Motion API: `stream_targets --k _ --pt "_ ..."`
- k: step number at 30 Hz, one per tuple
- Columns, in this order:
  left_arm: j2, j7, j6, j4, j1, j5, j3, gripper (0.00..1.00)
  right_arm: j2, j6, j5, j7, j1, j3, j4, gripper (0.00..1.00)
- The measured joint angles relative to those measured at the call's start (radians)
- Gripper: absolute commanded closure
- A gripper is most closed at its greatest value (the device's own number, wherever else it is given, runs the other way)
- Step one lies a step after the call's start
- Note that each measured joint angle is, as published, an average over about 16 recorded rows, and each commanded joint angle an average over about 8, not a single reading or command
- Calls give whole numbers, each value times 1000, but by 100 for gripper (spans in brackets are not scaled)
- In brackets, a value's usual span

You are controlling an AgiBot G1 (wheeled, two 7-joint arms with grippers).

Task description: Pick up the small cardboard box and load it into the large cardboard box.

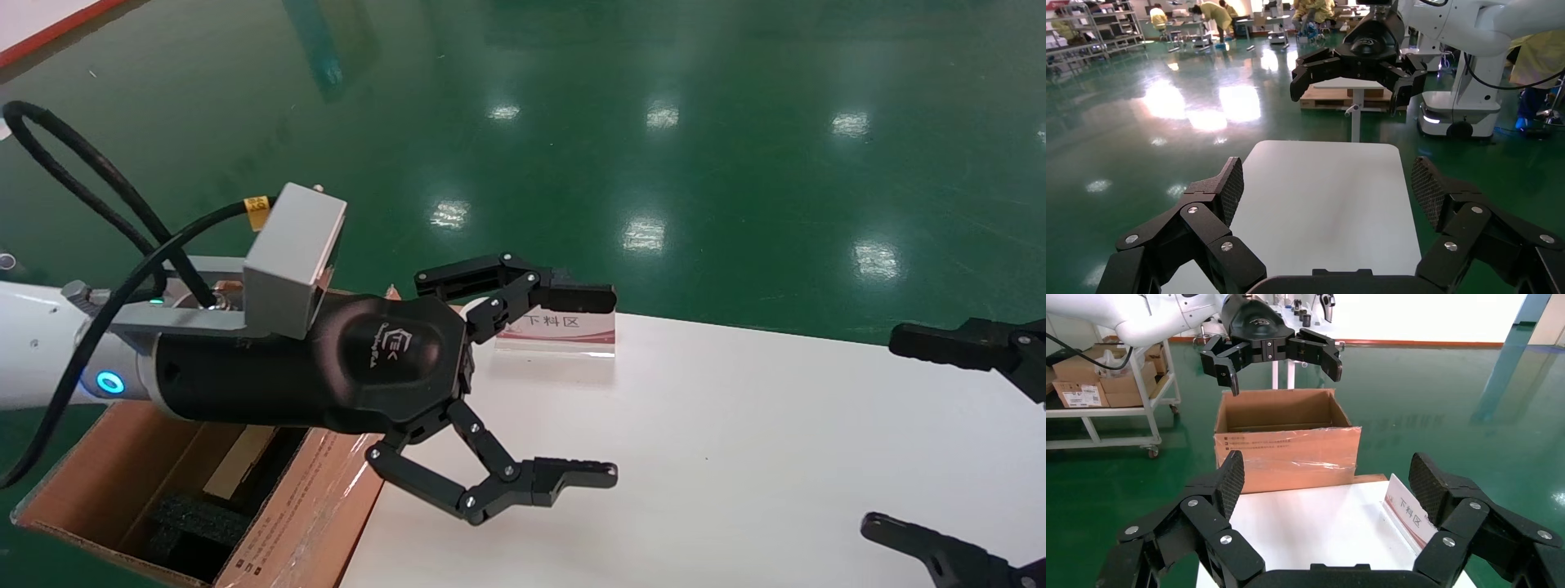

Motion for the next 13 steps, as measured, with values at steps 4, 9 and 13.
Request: stream_targets --k 4,9,13 --pt "-1 -2 -3 0 -9 2 11 0 0 0 0 0 0 0 0 0" --pt "-1 -3 -5 -1 -15 3 19 0 0 0 0 0 0 0 0 0" --pt "-1 -4 -5 -1 -18 4 23 0 0 0 0 0 0 0 0 0"
